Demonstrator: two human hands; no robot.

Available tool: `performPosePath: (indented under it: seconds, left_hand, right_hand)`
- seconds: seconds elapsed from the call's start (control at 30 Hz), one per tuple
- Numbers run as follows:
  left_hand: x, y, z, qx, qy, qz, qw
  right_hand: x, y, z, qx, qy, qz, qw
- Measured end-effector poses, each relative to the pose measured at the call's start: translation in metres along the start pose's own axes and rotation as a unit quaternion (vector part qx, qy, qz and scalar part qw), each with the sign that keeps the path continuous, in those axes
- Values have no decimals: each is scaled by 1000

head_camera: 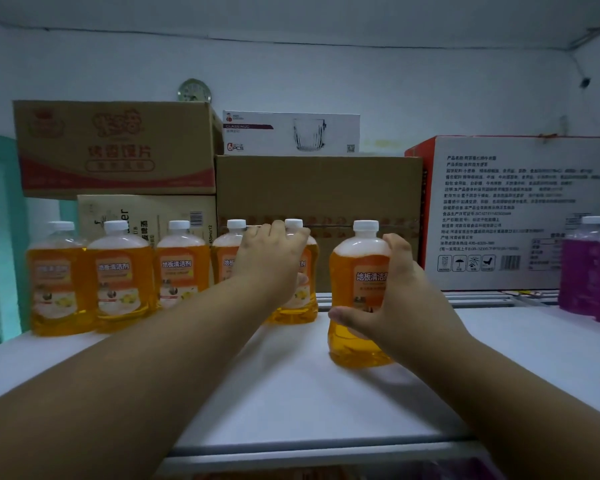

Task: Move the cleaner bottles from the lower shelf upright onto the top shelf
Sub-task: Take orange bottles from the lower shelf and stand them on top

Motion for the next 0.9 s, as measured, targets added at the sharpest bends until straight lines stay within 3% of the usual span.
performPosePath:
  seconds: [0.3,0.5,0.63,0.9]
  left_hand:
    - [-56,-31,-16,-7,-57,-18,998]
    - [-58,-126,-61,-100,-142,-214,961]
    - [-62,-168,-115,-140,-154,-258,943]
    - [-60,-216,-223,-142,-156,-298,931]
  right_hand:
    - [14,6,-15,-15,65,-51,996]
    - [38,3,-52,-20,101,-53,993]
    - [69,-12,-107,-34,130,-73,988]
    - [137,-49,-240,-53,173,-98,979]
Point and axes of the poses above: each hand's wrist, its own y-axis towards the middle knuckle, its own x-axis out of the palm, z = x × y, the point moved 10 cm from there along y, towards the middle knuckle, and after that the axes turned 14 degrees about z, right-handed, at the moved point
